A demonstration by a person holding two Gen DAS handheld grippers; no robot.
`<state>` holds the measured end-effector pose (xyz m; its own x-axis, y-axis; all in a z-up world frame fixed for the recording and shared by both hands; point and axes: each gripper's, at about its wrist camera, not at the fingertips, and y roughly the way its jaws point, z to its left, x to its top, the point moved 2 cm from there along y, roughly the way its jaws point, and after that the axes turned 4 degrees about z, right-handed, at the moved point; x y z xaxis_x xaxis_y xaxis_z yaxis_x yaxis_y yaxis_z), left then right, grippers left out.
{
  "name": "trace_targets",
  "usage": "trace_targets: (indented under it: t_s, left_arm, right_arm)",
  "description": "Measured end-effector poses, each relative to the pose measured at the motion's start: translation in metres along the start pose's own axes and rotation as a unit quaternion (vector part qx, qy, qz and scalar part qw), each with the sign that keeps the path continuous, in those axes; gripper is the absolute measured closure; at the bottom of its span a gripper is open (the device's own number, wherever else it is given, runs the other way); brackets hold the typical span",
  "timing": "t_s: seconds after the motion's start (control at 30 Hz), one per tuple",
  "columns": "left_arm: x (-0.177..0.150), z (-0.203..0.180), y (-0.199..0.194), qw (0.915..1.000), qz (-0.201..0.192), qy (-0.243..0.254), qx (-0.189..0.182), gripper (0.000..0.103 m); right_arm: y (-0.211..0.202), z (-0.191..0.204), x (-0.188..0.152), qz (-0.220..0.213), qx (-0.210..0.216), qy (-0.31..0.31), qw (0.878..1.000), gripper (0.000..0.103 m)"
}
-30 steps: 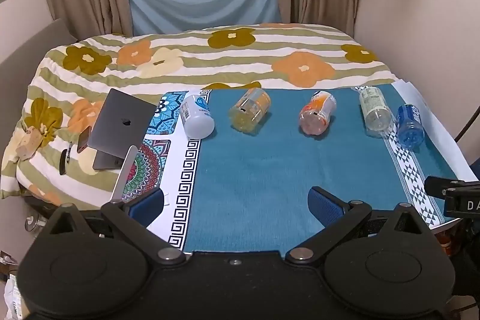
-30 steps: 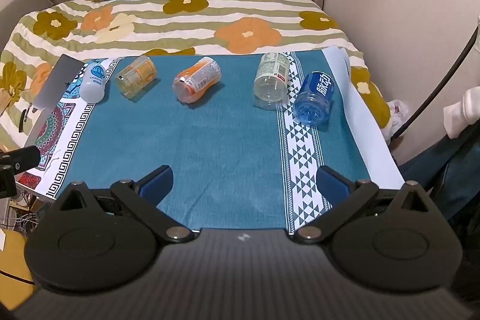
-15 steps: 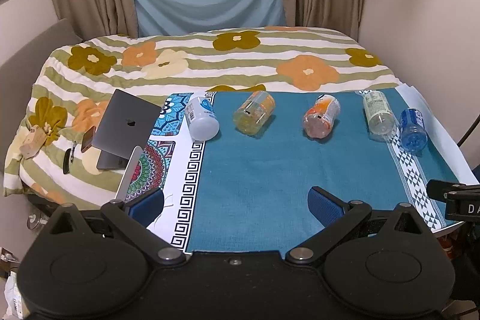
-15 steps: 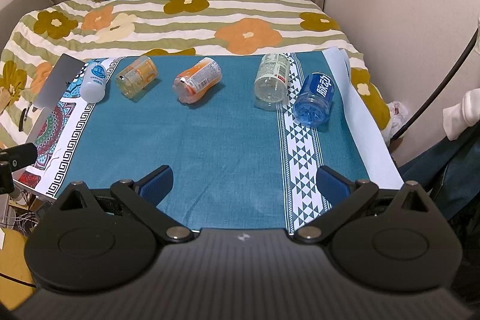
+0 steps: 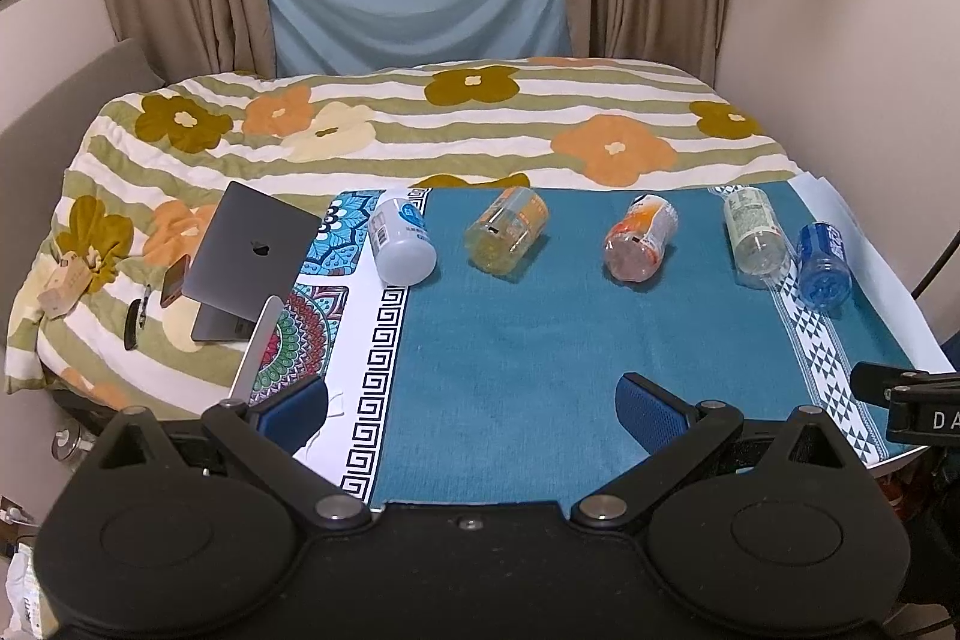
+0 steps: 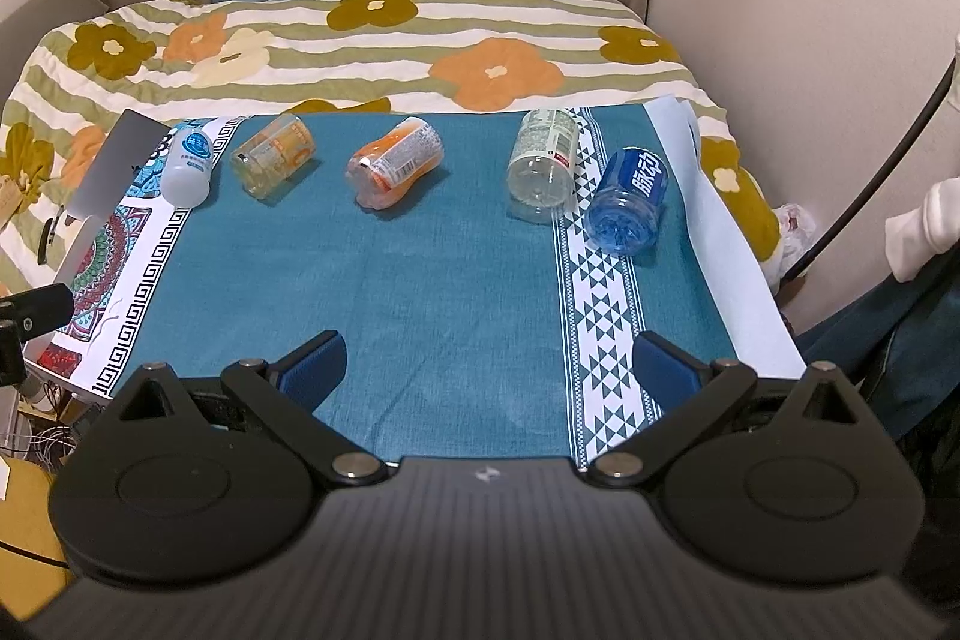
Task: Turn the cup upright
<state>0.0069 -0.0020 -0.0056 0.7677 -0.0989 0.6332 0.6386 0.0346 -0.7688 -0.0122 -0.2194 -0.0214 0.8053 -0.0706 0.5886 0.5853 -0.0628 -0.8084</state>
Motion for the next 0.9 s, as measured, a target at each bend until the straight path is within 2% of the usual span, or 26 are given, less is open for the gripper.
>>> trace_targets:
  t_s: [0.9]
  left_arm:
    - [0.0003, -0.0009, -0.0018, 1.0, -0.002, 0.0, 0.0, 0.0]
  right_arm:
    - [-0.0015, 0.0013, -0.0008, -0.001, -0.001, 0.0, 1.0, 0.0]
